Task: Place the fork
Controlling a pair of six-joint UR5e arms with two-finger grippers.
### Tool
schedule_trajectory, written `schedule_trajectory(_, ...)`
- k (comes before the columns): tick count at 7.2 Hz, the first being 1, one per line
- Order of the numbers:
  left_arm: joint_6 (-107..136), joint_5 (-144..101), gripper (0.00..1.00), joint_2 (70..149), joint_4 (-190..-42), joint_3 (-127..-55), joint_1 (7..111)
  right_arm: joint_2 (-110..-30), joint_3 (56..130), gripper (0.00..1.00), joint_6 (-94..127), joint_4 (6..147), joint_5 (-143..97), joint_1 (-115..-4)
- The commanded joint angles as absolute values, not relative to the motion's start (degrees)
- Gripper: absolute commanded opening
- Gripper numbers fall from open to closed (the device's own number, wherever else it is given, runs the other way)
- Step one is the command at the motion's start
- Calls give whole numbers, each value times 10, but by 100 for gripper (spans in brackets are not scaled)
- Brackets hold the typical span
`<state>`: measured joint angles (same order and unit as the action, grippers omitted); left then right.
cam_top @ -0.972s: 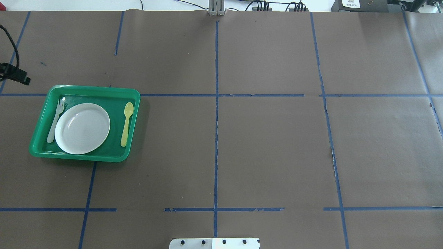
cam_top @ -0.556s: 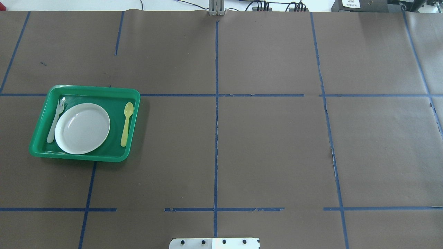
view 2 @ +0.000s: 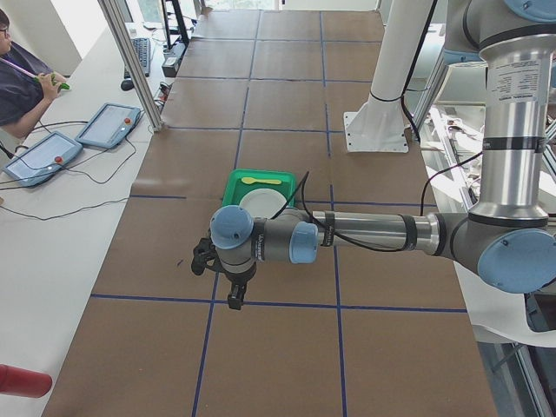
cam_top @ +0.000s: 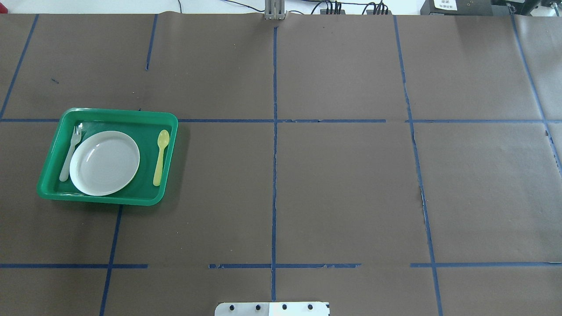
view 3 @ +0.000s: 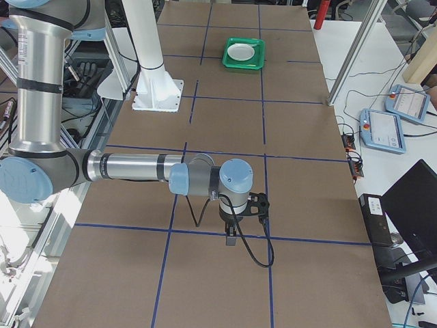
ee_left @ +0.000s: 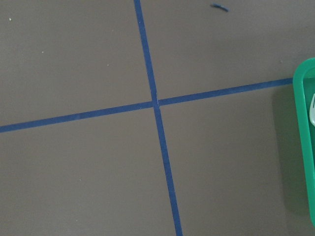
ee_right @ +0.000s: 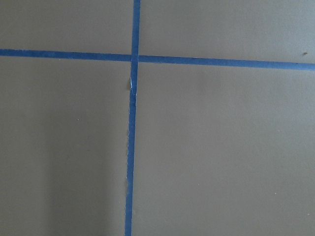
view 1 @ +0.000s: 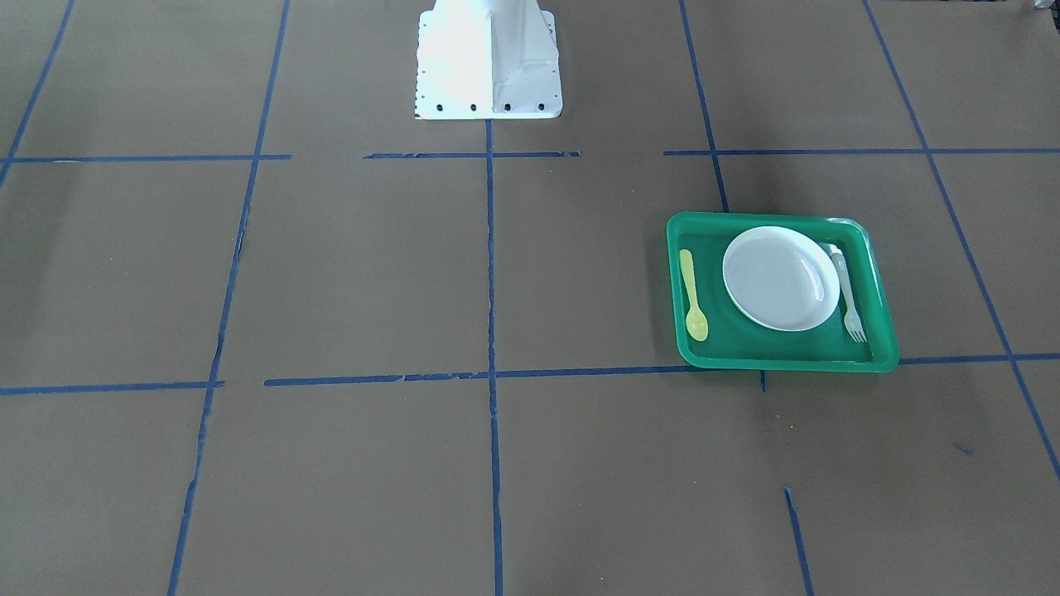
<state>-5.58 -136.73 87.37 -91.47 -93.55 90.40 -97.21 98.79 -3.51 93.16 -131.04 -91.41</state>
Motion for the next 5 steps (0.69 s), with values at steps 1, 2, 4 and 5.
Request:
schedule_trajectory(1,-56,-1365,100,874,-876,-936,926,-972,988,100,-35,932,-1310,-914)
schedule_trajectory(2,-55,-1364,100,874,-875,-936,932,-972,988,100,-35,932,-1310,-914)
schedule_trajectory(4,-52,-1340,100,872,-875,-936,933,-972,988,100,-34,932,-1310,-914)
schedule_trajectory(5,-52,-1341,100,871,-875,-935,933,-972,988,100,-34,932,-1310,-914)
